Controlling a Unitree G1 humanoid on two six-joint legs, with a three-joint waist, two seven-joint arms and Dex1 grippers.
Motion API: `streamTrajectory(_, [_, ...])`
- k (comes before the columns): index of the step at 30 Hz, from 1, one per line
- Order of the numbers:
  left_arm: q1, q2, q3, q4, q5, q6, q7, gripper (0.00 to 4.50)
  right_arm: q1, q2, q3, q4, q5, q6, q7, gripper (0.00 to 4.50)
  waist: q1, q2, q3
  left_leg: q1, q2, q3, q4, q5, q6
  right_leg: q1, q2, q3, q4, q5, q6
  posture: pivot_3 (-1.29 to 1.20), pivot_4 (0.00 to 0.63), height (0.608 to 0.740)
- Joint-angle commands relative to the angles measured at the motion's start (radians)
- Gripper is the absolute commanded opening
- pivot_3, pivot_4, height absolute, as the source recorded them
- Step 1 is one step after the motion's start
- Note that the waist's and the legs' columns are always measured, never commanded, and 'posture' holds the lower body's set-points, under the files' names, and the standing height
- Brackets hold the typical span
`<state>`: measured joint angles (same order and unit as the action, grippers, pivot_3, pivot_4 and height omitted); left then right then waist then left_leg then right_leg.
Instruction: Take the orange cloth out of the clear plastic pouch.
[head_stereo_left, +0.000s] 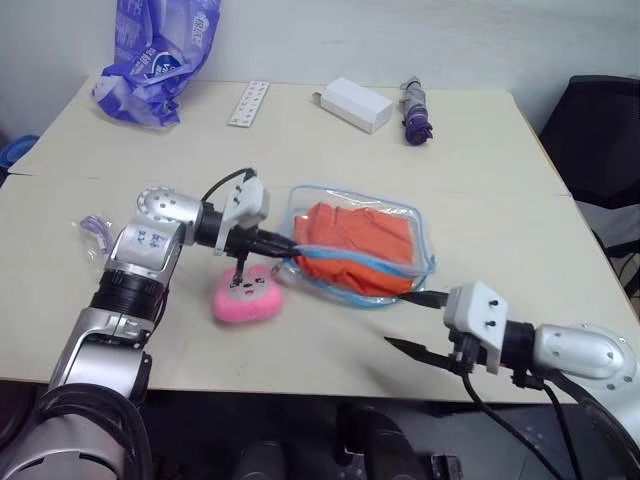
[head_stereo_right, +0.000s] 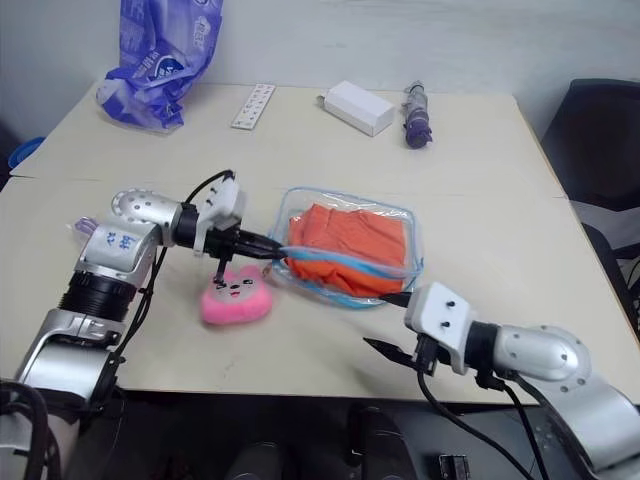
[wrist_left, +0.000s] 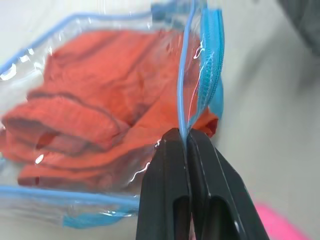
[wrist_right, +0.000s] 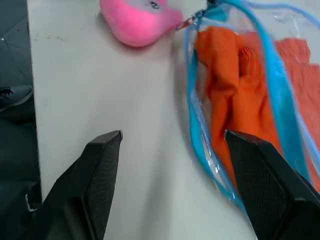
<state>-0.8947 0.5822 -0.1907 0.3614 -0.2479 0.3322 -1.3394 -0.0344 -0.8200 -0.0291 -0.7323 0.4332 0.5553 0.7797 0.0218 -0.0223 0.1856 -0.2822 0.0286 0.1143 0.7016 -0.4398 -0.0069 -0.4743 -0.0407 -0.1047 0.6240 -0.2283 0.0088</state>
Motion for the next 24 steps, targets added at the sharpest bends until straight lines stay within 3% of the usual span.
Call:
streamTrajectory(1, [-0.021, -0.034, 0.025, -0.045, -0.023, 0.049, 0.041, 0.0, -0.089, 0.06, 0.067, 0.06, -0.062, -0.006, -0.069, 2.45, -0.002, 0.0, 0.0, 0.0, 0.0, 0.0, 0.0, 0.0, 0.0, 0.0, 0.0, 0.0, 0.0, 0.0, 0.0, 0.0, 0.15, 0.74])
streamTrajectory(2, [-0.023, -0.045, 0.025, -0.046, -0.02, 0.051, 0.053, 0.0, -0.127, 0.088, 0.09, 0.091, -0.088, -0.001, -0.099, 2.16, -0.005, 0.0, 0.0, 0.0, 0.0, 0.001, 0.0, 0.0, 0.0, -0.001, -0.001, 0.0, 0.0, 0.0, 0.0, 0.0, 0.15, 0.74])
streamTrajectory(5, [-0.027, -0.064, 0.024, -0.047, -0.009, 0.052, 0.073, 0.0, -0.202, 0.146, 0.134, 0.155, -0.136, 0.017, -0.15, 2.41, -0.008, 0.0, 0.0, -0.001, 0.0, 0.001, 0.001, 0.0, -0.001, -0.002, -0.002, 0.001, 0.002, 0.0, 0.0, 0.0, 0.15, 0.74])
streamTrajectory(11, [-0.012, -0.072, 0.015, -0.067, 0.001, 0.04, 0.088, 0.0, -0.298, 0.229, 0.21, 0.252, -0.258, 0.039, -0.248, 4.41, -0.015, 0.0, 0.0, -0.001, 0.001, 0.001, 0.002, 0.0, -0.001, -0.005, -0.004, 0.0, 0.002, 0.0, -0.001, 0.0, 0.15, 0.74])
streamTrajectory(24, [0.004, -0.09, 0.025, -0.106, -0.015, 0.061, 0.131, 0.0, -0.284, 0.26, 0.292, 0.368, -0.403, 0.004, -0.282, 4.41, -0.024, 0.0, 0.0, -0.002, 0.001, 0.0, 0.002, 0.0, -0.001, -0.005, -0.004, 0.0, 0.002, 0.0, -0.001, 0.0, 0.15, 0.74])
